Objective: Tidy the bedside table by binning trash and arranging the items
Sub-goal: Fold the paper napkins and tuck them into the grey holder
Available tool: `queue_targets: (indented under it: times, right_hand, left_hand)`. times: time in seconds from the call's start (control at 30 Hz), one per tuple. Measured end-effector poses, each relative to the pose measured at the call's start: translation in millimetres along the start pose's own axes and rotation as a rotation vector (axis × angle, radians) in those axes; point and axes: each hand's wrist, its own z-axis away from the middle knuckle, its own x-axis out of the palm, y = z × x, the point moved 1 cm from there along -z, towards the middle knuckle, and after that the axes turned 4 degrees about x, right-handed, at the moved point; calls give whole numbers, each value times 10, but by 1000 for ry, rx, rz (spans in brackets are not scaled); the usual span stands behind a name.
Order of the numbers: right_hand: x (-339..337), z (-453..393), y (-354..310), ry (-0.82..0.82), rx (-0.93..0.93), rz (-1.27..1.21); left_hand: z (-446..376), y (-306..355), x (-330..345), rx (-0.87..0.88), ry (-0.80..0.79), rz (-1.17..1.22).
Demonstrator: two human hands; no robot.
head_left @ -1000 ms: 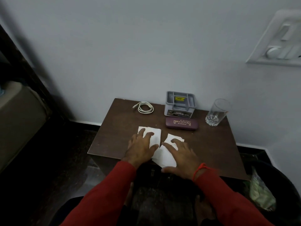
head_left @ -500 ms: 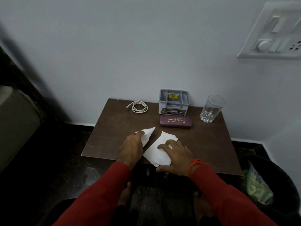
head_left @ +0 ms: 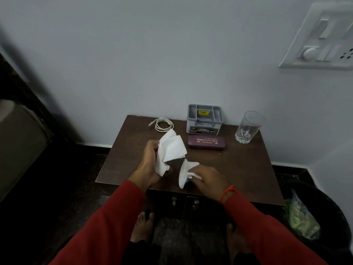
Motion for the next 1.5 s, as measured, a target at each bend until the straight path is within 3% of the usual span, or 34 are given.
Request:
queue_targets:
  times: [0.1, 0.27, 0.43, 0.5, 0.63, 0.73, 0.9, 1.1, 1.27, 1.5]
  right_hand:
    - [-177, -93, 3, 104, 170, -448]
    - [-581, -111, -123, 197, 296, -1041]
    - [-789, -32, -324, 82, 243, -1445]
    - [-796, -28, -370, 70, 229, -1437]
    - [-737, -67, -365, 233, 297, -1283]
    - [-709, -91, -335, 312, 341, -1263]
    - [-708, -134, -279, 359, 369, -1202]
    - [-826, -113, -166, 220, 365, -1197]
    - [-780, -101, -216, 148, 433, -1123]
    - [-781, -116, -173, 227, 389, -1187]
  left_hand:
    - [17, 33, 40, 62, -97, -15]
    - [60, 23, 69, 126, -10, 10]
    - [30, -77, 82, 185, 79, -86]
    - [24, -120, 89, 166, 45, -104]
    - [72, -197, 178, -21, -222, -13]
    - [174, -225, 274, -67, -307, -104]
    - [136, -294, 284, 56, -244, -173]
    - [43, -207, 197, 205, -267, -330]
    - [56, -198, 220, 276, -299, -358]
    - [67, -225, 252, 259, -311, -284]
